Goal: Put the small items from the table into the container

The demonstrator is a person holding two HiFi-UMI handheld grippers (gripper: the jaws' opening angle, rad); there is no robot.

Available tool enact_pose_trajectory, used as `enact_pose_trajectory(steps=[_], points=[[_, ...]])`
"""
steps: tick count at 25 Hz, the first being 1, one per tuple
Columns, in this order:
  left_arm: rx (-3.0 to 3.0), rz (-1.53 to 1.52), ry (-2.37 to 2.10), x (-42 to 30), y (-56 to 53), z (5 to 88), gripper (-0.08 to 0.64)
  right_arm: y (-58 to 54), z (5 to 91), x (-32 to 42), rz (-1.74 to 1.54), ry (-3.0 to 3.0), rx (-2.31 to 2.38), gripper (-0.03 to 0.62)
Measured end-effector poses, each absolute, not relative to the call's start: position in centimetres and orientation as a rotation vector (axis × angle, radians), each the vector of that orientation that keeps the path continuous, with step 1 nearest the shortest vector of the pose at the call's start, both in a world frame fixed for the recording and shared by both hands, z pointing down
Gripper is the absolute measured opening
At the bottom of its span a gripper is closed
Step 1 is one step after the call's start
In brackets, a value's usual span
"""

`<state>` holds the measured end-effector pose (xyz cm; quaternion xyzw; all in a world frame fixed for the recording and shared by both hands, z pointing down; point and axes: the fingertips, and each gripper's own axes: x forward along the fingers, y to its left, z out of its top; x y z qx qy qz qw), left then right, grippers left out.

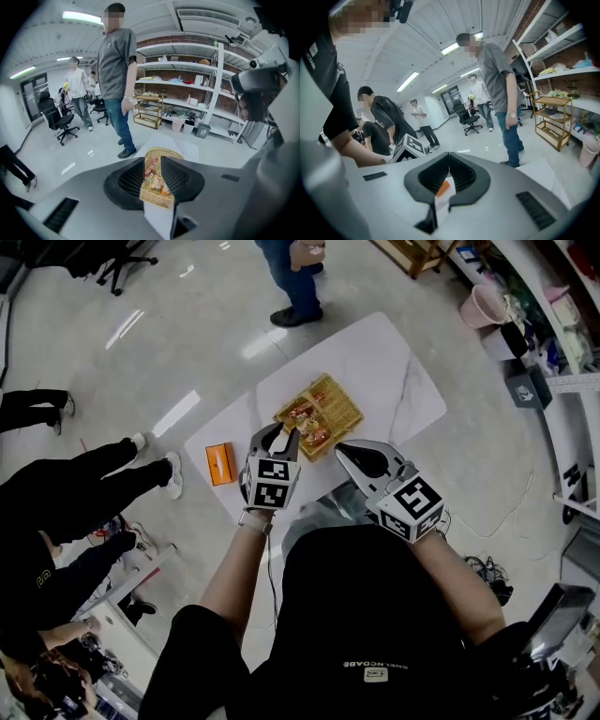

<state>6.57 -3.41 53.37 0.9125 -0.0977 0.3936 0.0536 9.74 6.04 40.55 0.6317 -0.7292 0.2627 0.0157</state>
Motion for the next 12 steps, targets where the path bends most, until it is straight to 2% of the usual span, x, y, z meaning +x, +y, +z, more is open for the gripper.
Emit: enact_pose_trajectory(steps=[12], points=[[2.763,0.927,-0.559,-0.6,-5.8,44.7,0.085,-0.8,36.8,4.2,0.710,-2.468,1.791,0.011]])
